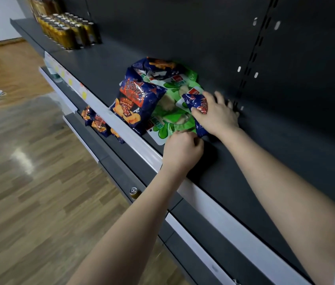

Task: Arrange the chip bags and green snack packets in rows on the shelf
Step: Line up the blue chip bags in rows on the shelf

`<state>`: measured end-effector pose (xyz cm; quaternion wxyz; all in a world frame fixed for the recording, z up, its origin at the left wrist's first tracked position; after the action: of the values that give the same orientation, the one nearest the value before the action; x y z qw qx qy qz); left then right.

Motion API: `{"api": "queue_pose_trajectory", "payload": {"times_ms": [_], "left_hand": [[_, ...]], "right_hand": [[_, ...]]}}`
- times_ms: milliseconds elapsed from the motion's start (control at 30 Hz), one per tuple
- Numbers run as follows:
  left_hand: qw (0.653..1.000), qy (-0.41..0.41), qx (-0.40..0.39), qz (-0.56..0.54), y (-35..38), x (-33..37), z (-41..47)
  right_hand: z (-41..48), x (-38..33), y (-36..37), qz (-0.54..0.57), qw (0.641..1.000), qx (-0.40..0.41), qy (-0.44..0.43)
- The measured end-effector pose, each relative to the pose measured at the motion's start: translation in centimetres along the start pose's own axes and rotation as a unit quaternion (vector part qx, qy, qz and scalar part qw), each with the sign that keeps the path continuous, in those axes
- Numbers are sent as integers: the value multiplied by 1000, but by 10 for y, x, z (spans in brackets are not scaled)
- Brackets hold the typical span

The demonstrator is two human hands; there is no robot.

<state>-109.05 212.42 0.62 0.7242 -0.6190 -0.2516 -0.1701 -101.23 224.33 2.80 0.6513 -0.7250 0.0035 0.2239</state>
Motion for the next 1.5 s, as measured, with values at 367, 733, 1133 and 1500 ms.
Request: {"api": "queue_pose_trajectory", "payload": {"times_ms": [367, 733, 1133, 1500], "left_hand": [[1000, 2, 4, 0, 2, 0, 3], [1000, -1, 3, 20, 1, 3, -3], [992, 40, -38, 109, 8, 3, -3], [985, 46, -69, 148, 11, 4, -3]], "right_hand": [[-3, 2, 4, -40, 999, 22, -4], [-43, 26, 8, -67, 996, 53, 12], [-84, 47, 4, -71, 994, 74, 35], [-112, 57, 1, -63, 993, 88, 48]]}}
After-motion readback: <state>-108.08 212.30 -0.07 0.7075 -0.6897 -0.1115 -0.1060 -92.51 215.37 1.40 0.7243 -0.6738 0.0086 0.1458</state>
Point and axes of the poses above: each hand's wrist, its own z-axis towards the middle knuckle, its own y-axis out of the palm, x = y × z, the point moved 3 cm from there along z, towards the middle knuckle, and after that the axes turned 11 degrees about -x, right-handed, at the moved point
